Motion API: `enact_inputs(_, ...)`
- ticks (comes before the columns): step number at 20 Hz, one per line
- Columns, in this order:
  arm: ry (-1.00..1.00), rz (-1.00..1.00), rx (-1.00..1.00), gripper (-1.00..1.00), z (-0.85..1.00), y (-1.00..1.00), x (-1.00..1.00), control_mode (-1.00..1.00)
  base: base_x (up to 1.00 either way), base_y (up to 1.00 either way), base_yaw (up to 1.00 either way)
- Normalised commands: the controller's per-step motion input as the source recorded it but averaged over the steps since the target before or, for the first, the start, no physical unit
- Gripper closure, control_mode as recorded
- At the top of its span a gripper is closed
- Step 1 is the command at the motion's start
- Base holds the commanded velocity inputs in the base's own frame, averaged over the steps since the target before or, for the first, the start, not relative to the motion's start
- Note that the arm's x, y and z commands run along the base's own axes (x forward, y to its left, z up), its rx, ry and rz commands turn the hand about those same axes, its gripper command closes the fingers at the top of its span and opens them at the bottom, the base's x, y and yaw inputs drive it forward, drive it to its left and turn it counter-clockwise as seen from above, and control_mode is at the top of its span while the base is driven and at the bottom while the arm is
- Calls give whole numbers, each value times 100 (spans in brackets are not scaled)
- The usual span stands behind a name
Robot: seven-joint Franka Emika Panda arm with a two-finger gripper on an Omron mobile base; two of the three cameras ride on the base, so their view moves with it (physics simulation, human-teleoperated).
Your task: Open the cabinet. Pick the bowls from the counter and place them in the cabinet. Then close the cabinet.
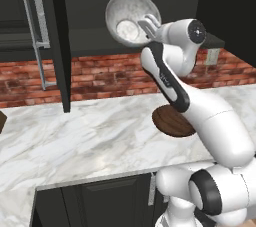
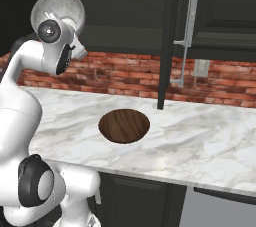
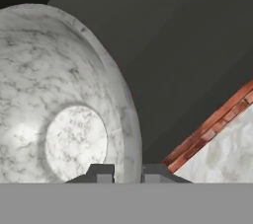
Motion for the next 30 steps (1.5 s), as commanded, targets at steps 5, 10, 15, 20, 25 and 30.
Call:
enact_inputs(5, 0, 0, 0, 100, -11, 17, 29, -100, 0, 0, 0)
enact_inputs(10, 0, 0, 0, 100, -12, 28, 39, -100, 0, 0, 0)
enact_inputs(15, 0, 0, 0, 100, -8, 20, 45, -100, 0, 0, 0)
enact_inputs(20, 0, 0, 0, 100, -19, 12, 46, -100, 0, 0, 0)
enact_inputs(25, 0, 0, 0, 100, -15, 6, 52, -100, 0, 0, 0)
enact_inputs(30, -2, 0, 0, -100, 3, 9, 14, -100, 0, 0, 0)
